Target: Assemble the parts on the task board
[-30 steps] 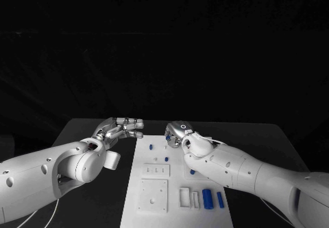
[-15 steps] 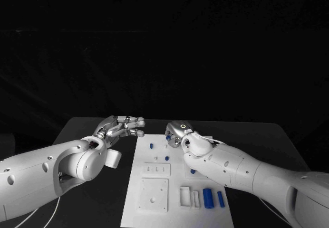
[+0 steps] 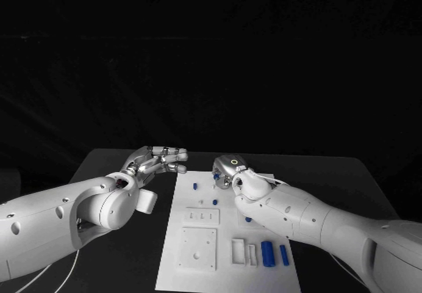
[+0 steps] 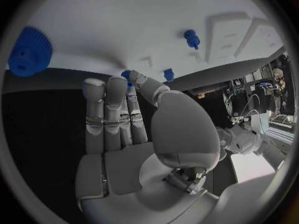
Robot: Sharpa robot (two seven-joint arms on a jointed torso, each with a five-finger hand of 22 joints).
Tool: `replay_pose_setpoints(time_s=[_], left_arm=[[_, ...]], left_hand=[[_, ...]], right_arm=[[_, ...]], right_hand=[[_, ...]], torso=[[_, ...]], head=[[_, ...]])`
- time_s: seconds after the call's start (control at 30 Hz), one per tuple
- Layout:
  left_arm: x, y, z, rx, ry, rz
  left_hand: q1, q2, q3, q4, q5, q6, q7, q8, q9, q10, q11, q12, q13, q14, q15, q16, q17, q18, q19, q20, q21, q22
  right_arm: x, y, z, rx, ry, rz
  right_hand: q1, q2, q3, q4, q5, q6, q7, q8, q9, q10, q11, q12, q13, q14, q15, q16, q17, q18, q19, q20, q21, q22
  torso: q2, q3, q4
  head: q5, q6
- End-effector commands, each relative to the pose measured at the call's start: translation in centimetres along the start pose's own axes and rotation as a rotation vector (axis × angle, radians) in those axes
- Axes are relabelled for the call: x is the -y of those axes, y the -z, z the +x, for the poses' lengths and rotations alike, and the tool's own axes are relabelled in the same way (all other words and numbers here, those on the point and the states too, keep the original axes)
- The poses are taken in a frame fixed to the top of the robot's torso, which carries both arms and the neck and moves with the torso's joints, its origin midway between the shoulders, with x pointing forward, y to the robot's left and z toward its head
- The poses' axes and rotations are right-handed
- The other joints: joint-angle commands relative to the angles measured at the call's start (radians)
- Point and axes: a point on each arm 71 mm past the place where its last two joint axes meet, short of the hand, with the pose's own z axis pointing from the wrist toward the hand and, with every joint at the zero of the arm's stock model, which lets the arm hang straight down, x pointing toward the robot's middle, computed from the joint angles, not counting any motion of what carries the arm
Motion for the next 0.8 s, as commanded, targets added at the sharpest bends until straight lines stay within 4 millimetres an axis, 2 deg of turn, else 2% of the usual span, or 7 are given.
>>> replay_pose_setpoints(time_s=[0.03, 0.37, 0.47, 0.57, 0.7, 0.73, 0.8], left_arm=[[0.31, -0.1, 0.3, -0.013, -0.001, 0.012], [0.53, -0.17, 0.33, -0.014, -0.002, 0.016], [0.58, -0.19, 0.32, -0.014, -0.003, 0.016], [0.62, -0.19, 0.3, -0.014, -0.003, 0.017], [0.65, -0.19, 0.23, -0.013, -0.004, 0.016], [0.66, -0.18, 0.21, -0.012, -0.004, 0.016], [0.67, -0.16, 0.12, -0.01, -0.005, 0.016]], left_hand=[[-0.002, 0.003, -0.007, 0.0, 0.0, -0.007, -0.002, -0.004, 0.001, -0.008, 0.001, 0.001, 0.001, -0.006, 0.0, 0.003, -0.001, 0.0, -0.002, 0.001, 0.004, -0.001], [-0.002, 0.003, -0.007, 0.0, 0.0, -0.007, -0.002, -0.004, 0.001, -0.008, 0.001, 0.001, 0.001, -0.006, 0.0, 0.003, -0.001, 0.0, -0.002, 0.001, 0.004, -0.001], [-0.002, 0.003, -0.007, 0.0, 0.0, -0.007, -0.002, -0.004, 0.001, -0.008, 0.001, 0.001, 0.001, -0.006, 0.0, 0.003, -0.001, 0.0, -0.002, 0.001, 0.004, -0.001], [-0.002, 0.003, -0.007, 0.0, 0.0, -0.007, -0.002, -0.004, 0.001, -0.008, 0.001, 0.001, 0.001, -0.006, 0.0, 0.003, -0.001, 0.0, -0.002, 0.001, 0.004, -0.001], [-0.001, 0.003, -0.01, 0.001, -0.002, -0.009, -0.002, -0.003, 0.001, -0.01, 0.002, 0.001, 0.002, -0.005, 0.0, 0.003, -0.001, 0.001, -0.002, 0.002, 0.005, -0.003], [-0.001, 0.003, -0.01, 0.001, -0.002, -0.009, -0.002, -0.003, 0.001, -0.01, 0.002, 0.001, 0.002, -0.005, 0.0, 0.003, -0.001, 0.001, -0.002, 0.002, 0.005, -0.003], [-0.001, 0.003, -0.01, 0.001, -0.002, -0.009, -0.002, -0.003, 0.001, -0.01, 0.002, 0.001, 0.002, -0.005, 0.0, 0.003, -0.001, 0.001, -0.002, 0.002, 0.005, -0.003]], right_arm=[[0.01, 0.0, 0.31, -0.027, 0.015, -0.006], [-0.15, -0.04, 0.58, -0.048, 0.01, -0.004], [0.04, -0.03, 0.7, -0.058, 0.008, 0.006], [0.23, -0.02, 0.74, -0.059, 0.002, 0.015], [0.44, 0.09, 0.54, -0.039, -0.011, 0.022], [0.5, 0.15, 0.48, -0.036, -0.014, 0.022], [0.66, 0.36, 0.25, -0.028, -0.021, 0.019]], right_hand=[[-0.004, 0.008, -0.009, -0.003, 0.002, 0.0, 0.002, 0.003, -0.001, -0.001, 0.0, 0.0, 0.002, -0.003, -0.006, -0.004, -0.001, 0.01, 0.021, 0.003, -0.009, 0.003], [-0.008, 0.006, -0.02, -0.001, -0.005, -0.016, 0.006, 0.002, -0.007, -0.021, 0.005, 0.0, 0.001, -0.005, -0.003, -0.008, -0.003, 0.01, 0.023, 0.005, -0.031, 0.006], [-0.023, -0.008, -0.023, 0.008, -0.015, -0.065, 0.018, 0.002, -0.023, -0.078, 0.023, 0.0, 0.0, -0.004, 0.012, -0.011, -0.006, 0.013, 0.019, 0.015, -0.059, -0.003], [-0.036, -0.045, -0.03, 0.015, -0.023, -0.148, 0.039, 0.001, -0.033, -0.187, 0.054, 0.001, -0.001, -0.005, 0.031, -0.022, -0.015, 0.03, 0.017, 0.033, -0.117, -0.026], [0.014, -0.066, -0.163, 0.049, -0.017, -0.224, 0.039, 0.002, -0.035, -0.32, 0.083, 0.002, -0.001, -0.004, 0.049, -0.035, -0.033, 0.065, 0.03, 0.057, -0.189, -0.067], [0.031, -0.074, -0.192, 0.07, -0.013, -0.235, 0.029, 0.002, -0.035, -0.379, 0.089, 0.001, -0.003, -0.004, 0.051, -0.036, -0.036, 0.072, 0.033, 0.06, -0.202, -0.075], [0.065, -0.096, -0.219, 0.122, -0.013, -0.243, 0.029, 0.002, -0.035, -0.42, 0.092, -0.001, -0.004, -0.008, 0.05, -0.04, -0.045, 0.082, 0.039, 0.061, -0.243, -0.096]], torso=[[0.0, -0.0004, -0.0008], [0.001, -0.0007, -0.0026], [0.001, -0.0006, -0.0038], [0.002, -0.0005, -0.0041], [0.002, 0.0005, -0.0044], [0.001, 0.0007, -0.0051], [0.001, 0.0009, -0.0055]], head=[[0.003, -0.001], [0.006, -0.001], [0.006, -0.001], [0.006, 0.001], [0.007, 0.003], [0.007, 0.004], [0.008, 0.004]])
